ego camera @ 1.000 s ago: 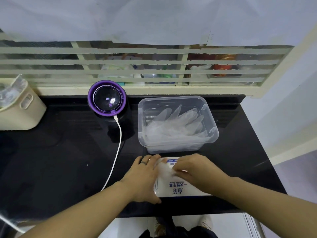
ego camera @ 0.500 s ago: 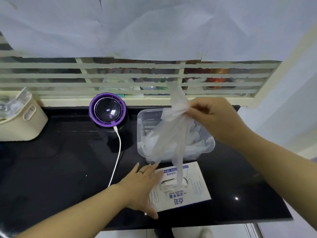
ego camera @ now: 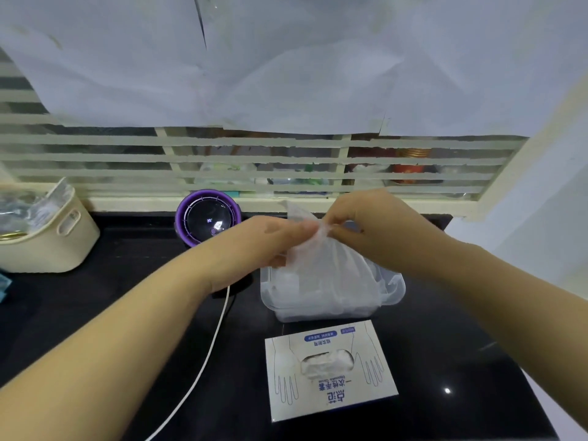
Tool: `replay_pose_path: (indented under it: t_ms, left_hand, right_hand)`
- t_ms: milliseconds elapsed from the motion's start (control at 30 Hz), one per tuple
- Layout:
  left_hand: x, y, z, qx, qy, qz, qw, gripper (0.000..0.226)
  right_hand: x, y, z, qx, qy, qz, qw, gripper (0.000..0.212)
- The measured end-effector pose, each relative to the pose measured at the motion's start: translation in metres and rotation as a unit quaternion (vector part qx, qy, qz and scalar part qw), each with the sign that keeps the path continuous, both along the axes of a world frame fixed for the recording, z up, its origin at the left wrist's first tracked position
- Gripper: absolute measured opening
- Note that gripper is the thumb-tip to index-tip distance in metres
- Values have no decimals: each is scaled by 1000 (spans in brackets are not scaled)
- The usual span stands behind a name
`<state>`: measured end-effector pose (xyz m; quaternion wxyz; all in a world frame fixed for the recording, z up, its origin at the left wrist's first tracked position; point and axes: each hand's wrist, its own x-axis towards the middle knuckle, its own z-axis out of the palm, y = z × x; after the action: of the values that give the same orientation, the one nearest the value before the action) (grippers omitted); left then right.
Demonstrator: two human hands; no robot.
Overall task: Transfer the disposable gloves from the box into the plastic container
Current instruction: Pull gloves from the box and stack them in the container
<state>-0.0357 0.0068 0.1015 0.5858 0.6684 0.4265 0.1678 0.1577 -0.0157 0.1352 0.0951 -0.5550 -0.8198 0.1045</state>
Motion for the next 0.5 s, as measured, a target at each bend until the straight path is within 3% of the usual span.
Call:
replay_pose_path:
  t_ms: [67, 200, 267, 333, 400, 500]
  left_hand:
    - [11, -3, 1, 36, 20, 11, 999, 50]
    - [25, 4, 3, 108, 11, 132, 985, 43]
    - [28, 10, 6, 70, -55, 182, 979, 38]
    - [25, 14, 9, 14, -135, 220, 966, 31]
    - [19, 18, 10, -29, -212, 214, 953, 24]
    - [10, 24, 10, -68, -302, 215, 926, 44]
  right_hand:
    - [-2, 3, 1, 8, -12, 0, 1000, 27]
    - [3, 9, -4, 7, 23, 5, 1000, 25]
    - [11, 12, -12, -10, 98, -5, 995, 28]
    - [22, 15, -25, -55, 204, -71, 975, 47]
    - [31, 16, -41, -152, 324, -167, 919, 73]
    - [45, 15, -70, -359, 498, -244, 751, 107]
